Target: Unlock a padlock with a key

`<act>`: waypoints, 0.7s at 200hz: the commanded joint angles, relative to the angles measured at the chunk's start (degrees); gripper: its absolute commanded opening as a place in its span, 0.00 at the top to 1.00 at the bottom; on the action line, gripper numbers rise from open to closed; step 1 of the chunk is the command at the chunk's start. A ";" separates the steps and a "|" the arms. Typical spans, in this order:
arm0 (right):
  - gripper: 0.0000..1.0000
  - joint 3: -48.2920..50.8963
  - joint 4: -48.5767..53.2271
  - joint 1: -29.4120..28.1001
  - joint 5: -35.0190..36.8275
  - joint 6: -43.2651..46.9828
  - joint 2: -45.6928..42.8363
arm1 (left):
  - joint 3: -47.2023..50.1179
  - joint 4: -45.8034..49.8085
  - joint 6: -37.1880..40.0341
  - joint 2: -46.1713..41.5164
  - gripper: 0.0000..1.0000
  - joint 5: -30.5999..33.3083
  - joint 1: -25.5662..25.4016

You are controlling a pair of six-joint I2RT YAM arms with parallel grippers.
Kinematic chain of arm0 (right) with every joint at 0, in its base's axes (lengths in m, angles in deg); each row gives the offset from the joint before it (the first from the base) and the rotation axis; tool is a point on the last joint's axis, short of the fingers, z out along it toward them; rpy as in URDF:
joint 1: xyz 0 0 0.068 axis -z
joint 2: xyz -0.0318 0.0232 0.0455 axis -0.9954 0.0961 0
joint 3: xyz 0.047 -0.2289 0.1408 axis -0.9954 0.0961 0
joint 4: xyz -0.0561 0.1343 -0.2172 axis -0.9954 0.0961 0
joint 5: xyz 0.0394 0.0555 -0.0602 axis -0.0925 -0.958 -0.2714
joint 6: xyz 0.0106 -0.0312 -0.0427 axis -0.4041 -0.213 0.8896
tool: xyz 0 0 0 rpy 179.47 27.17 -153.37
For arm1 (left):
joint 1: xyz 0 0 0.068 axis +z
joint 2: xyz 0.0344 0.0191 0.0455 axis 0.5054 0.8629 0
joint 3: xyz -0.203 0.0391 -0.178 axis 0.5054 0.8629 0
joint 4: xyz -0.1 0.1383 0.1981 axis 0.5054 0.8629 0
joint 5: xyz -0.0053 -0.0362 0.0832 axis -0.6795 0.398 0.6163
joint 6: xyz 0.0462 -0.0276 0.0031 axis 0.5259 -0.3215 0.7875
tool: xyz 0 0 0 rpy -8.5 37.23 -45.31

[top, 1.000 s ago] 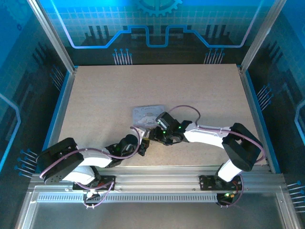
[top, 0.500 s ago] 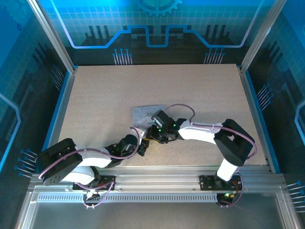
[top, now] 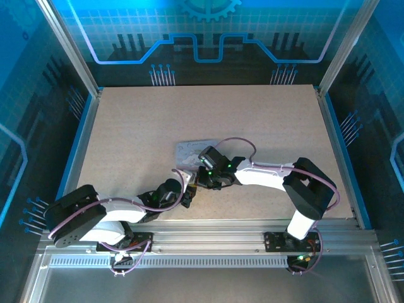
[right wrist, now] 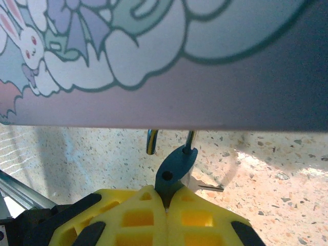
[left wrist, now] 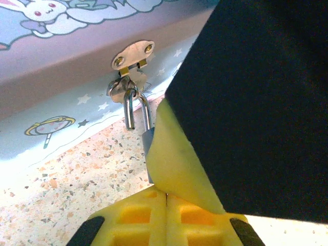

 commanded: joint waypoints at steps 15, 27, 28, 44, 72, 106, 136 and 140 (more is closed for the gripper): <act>1.00 -0.50 3.43 -0.59 1.03 1.80 0.57 | 0.73 -1.16 1.56 -1.83 0.93 -0.51 0.07; 1.00 -0.35 3.43 -0.50 1.23 1.86 0.30 | 0.57 -0.83 1.66 -1.83 0.92 -0.94 0.07; 1.00 -0.34 3.43 -0.50 1.25 1.84 0.30 | 0.56 -0.84 1.69 -1.83 0.92 -0.96 0.07; 1.00 -0.13 3.52 -0.41 1.40 1.68 0.13 | 0.67 -0.76 1.81 -1.83 0.95 -1.33 0.07; 0.93 -0.32 4.41 -0.40 1.87 1.08 0.21 | 0.65 -1.01 1.85 -1.55 1.00 -1.55 -0.01; 0.54 -0.84 5.17 -0.47 1.97 0.53 1.14 | 0.50 -1.38 1.85 -1.03 1.00 -1.63 -0.02; 0.56 -1.44 5.44 -0.66 2.06 0.73 1.60 | 0.42 -1.35 1.94 -0.95 1.00 -1.54 -0.02; 0.57 -1.53 5.50 -0.71 2.06 0.83 1.62 | 0.39 -1.33 1.90 -1.03 1.00 -1.64 -0.02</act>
